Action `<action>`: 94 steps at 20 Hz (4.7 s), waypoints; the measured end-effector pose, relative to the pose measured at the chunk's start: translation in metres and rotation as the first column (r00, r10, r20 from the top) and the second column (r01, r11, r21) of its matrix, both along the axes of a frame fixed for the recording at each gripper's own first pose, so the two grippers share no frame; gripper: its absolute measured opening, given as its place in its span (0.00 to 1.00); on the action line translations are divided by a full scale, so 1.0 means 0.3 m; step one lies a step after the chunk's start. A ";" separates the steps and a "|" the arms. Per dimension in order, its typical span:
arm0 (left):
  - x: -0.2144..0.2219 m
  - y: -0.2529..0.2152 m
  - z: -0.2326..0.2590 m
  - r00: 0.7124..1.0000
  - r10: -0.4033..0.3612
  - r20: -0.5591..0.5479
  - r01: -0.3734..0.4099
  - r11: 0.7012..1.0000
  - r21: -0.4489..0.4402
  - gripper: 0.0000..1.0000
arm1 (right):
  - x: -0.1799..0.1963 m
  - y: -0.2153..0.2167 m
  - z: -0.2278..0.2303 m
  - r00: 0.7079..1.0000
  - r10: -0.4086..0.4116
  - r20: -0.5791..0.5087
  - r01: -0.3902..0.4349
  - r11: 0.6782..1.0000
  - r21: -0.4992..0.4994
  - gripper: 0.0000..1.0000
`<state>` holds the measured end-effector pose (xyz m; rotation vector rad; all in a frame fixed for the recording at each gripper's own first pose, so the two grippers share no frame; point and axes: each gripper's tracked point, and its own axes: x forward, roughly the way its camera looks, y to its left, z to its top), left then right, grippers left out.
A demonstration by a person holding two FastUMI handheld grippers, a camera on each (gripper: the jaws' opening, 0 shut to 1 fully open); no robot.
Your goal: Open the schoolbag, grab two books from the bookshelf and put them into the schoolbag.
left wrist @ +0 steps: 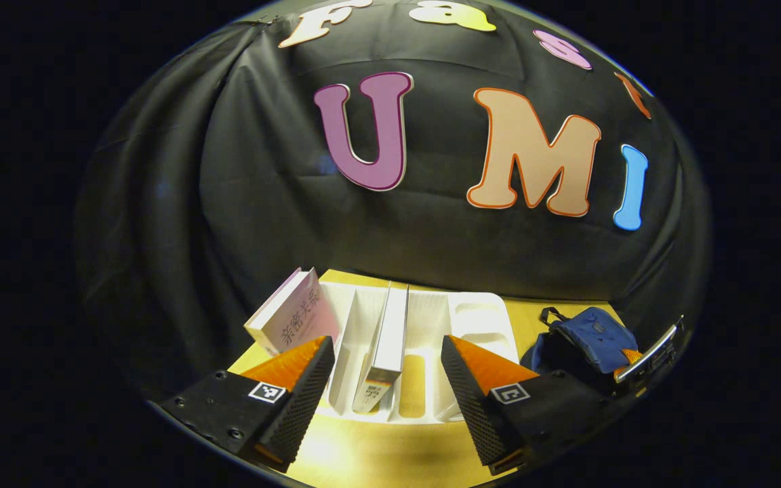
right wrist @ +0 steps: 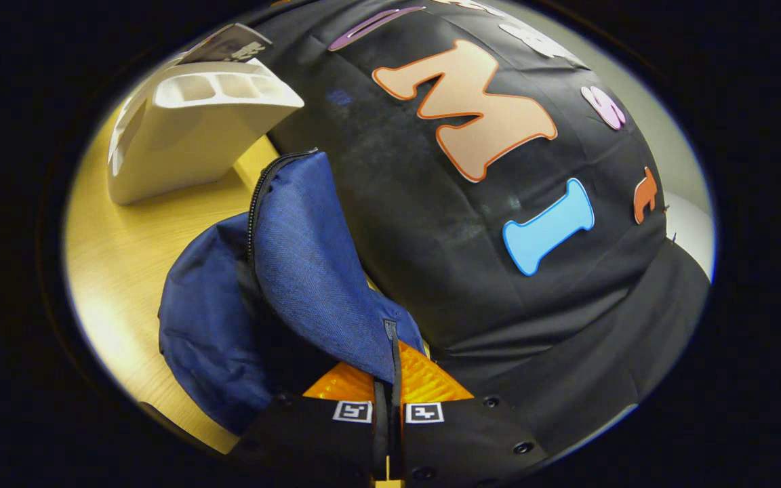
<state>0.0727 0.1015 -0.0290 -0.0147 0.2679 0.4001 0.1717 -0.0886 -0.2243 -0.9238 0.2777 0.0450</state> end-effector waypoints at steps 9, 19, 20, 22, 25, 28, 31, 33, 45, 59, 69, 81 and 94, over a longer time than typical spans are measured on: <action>0.180 0.105 -0.139 0.972 -0.083 -0.222 0.047 0.985 -0.165 0.93 | -0.038 -0.065 0.109 0.997 -0.078 0.008 0.078 0.995 0.069 0.04; 0.162 0.146 -0.338 0.797 -0.211 -0.566 0.061 0.960 -0.273 0.83 | -0.107 -0.105 0.139 0.993 -0.114 -0.017 0.115 0.988 0.100 0.04; 0.159 0.150 -0.349 0.774 -0.217 -0.596 0.058 0.960 -0.273 0.84 | -0.112 -0.105 0.137 0.993 -0.114 -0.017 0.115 0.988 0.098 0.04; 0.153 0.163 -0.365 0.736 -0.217 -0.641 0.048 0.961 -0.271 0.79 | -0.117 -0.107 0.137 0.993 -0.114 -0.016 0.115 0.989 0.097 0.02; 0.160 0.197 -0.374 0.691 -0.209 -0.692 0.045 0.968 -0.247 0.75 | -0.129 -0.104 0.135 0.994 -0.110 -0.021 0.112 0.989 0.093 0.02; 0.166 0.196 -0.409 0.648 -0.231 -0.725 0.026 0.959 -0.283 0.73 | -0.142 -0.107 0.128 0.993 -0.114 -0.028 0.116 0.989 0.093 0.02; 0.176 0.206 -0.446 0.598 -0.240 -0.764 -0.011 0.951 -0.308 0.64 | -0.146 -0.112 0.134 0.992 -0.124 -0.030 0.127 0.987 0.099 0.02; 0.185 0.223 -0.467 0.576 -0.230 -0.784 -0.024 0.954 -0.298 0.55 | -0.148 -0.116 0.136 0.991 -0.127 -0.032 0.129 0.987 0.098 0.02; 0.155 0.207 -0.505 0.510 -0.217 -0.832 -0.115 0.942 -0.316 0.42 | -0.158 -0.120 0.137 0.990 -0.136 -0.035 0.139 0.986 0.089 0.02; -0.092 0.116 -0.225 0.578 -0.167 -0.799 -0.222 0.909 -0.352 0.42 | -0.192 -0.137 0.145 0.991 -0.132 -0.027 0.135 0.985 0.108 0.02; -0.209 -0.049 -0.011 0.702 -0.208 -0.681 -0.187 0.869 -0.458 0.42 | -0.209 -0.142 0.136 0.992 -0.127 -0.028 0.130 0.982 0.135 0.02; 0.050 -0.532 -0.018 0.797 -0.461 -0.389 0.055 0.698 -0.714 0.42 | -0.198 -0.161 0.151 0.987 -0.152 -0.049 0.159 0.958 0.237 0.02; 0.293 -0.944 -0.382 0.796 -0.585 -0.157 0.234 0.535 -0.812 0.42 | -0.188 -0.174 0.162 0.981 -0.182 -0.066 0.193 0.906 0.376 0.02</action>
